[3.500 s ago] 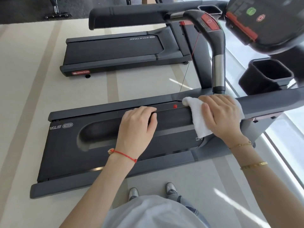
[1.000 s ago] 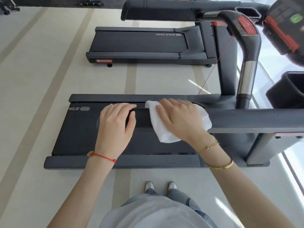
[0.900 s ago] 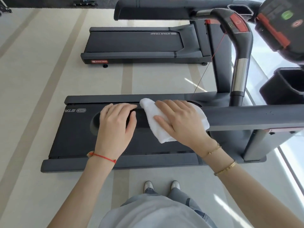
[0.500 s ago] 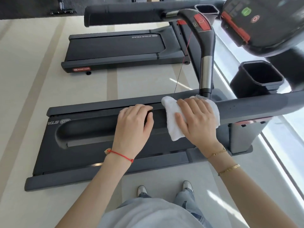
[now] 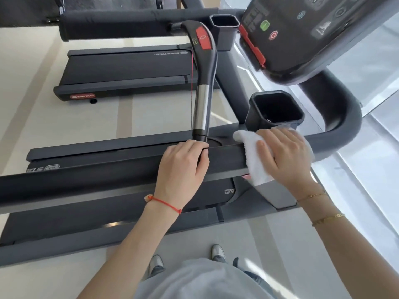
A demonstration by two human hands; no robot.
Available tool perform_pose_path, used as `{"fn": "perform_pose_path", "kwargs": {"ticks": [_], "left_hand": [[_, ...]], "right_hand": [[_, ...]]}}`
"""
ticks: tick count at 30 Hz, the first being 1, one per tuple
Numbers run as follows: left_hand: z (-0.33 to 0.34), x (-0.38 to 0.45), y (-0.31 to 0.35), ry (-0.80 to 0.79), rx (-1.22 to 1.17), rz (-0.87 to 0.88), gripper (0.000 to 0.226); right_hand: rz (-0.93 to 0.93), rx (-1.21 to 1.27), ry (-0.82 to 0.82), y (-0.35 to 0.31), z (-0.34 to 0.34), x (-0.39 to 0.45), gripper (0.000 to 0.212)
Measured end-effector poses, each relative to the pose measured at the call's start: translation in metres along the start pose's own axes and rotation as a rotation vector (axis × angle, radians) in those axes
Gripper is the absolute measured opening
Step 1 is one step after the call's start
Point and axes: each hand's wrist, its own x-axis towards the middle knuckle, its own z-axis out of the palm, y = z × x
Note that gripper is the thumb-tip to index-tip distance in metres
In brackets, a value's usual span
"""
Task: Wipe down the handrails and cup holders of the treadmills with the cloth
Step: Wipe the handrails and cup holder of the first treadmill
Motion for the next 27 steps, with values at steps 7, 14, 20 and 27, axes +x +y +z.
{"fn": "perform_pose_path", "kwargs": {"ticks": [7, 14, 20, 27], "left_hand": [[0.027, 0.007, 0.032, 0.072, 0.038, -0.069, 0.019], [0.042, 0.01, 0.056, 0.096, 0.082, -0.099, 0.02], [0.046, 0.009, 0.06, 0.116, 0.107, -0.127, 0.018], [0.043, 0.006, 0.056, 0.128, 0.15, -0.113, 0.018]], "right_hand": [[-0.197, 0.097, -0.016, -0.023, 0.015, -0.001, 0.035], [-0.233, 0.066, 0.032, 0.045, 0.009, -0.03, 0.041], [-0.29, 0.153, 0.057, 0.06, 0.011, -0.031, 0.04], [-0.233, 0.167, 0.029, 0.04, 0.003, -0.021, 0.037]]}}
